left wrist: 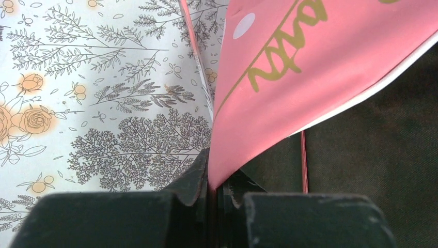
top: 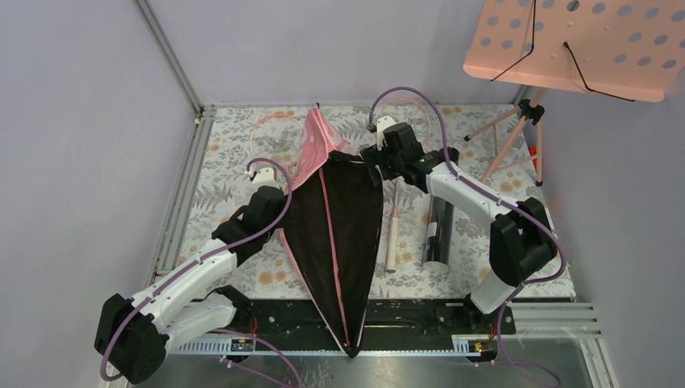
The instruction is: Pack up the badminton gear
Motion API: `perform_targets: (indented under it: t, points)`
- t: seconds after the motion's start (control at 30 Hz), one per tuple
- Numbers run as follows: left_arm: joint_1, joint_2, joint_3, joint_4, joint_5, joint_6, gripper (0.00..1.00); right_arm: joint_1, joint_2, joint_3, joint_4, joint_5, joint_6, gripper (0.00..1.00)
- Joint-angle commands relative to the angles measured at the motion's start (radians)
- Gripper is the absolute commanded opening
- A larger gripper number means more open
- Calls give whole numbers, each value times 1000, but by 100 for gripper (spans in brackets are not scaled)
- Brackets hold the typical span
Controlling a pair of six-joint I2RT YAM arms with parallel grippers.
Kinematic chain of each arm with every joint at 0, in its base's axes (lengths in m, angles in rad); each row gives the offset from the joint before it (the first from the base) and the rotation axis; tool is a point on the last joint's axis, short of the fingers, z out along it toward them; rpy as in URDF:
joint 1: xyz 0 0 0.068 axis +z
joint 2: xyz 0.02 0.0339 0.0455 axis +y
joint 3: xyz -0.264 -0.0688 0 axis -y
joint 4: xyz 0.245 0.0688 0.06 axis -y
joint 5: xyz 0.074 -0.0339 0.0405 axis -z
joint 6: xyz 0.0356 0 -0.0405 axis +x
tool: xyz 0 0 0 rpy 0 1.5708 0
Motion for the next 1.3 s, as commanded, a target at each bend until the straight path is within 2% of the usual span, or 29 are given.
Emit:
perform_targets:
  t: [0.0,0.03,0.17,0.27,0.47,0.6,0.73,0.83,0.97,1.27]
  points:
    - [32,-39,-7,28,-104,-12,0,-12,-62,5,-1,181,-53,84]
    - [34,-42,-8,39,-83,-9,0,-12,-69,14,-19,115,-40,84]
    - [34,-27,7,97,19,-17,0,-1,-145,22,-51,-155,78,99]
    - [34,14,35,134,89,-37,0,0,-267,-69,56,-272,190,100]
    - [34,73,91,84,15,-76,0,-3,-441,-321,242,-167,408,100]
    - [34,74,103,84,-7,-62,0,-5,-478,-437,283,-18,441,100]
    - [35,87,127,109,-3,-32,0,-5,-394,-406,130,201,530,100]
    - [35,124,190,103,15,1,0,-5,-290,-354,32,252,565,100]
    - [35,197,256,109,63,21,0,-5,-148,-280,-12,269,599,99]
    - [35,298,291,146,99,49,0,-5,93,-164,-76,196,640,85]
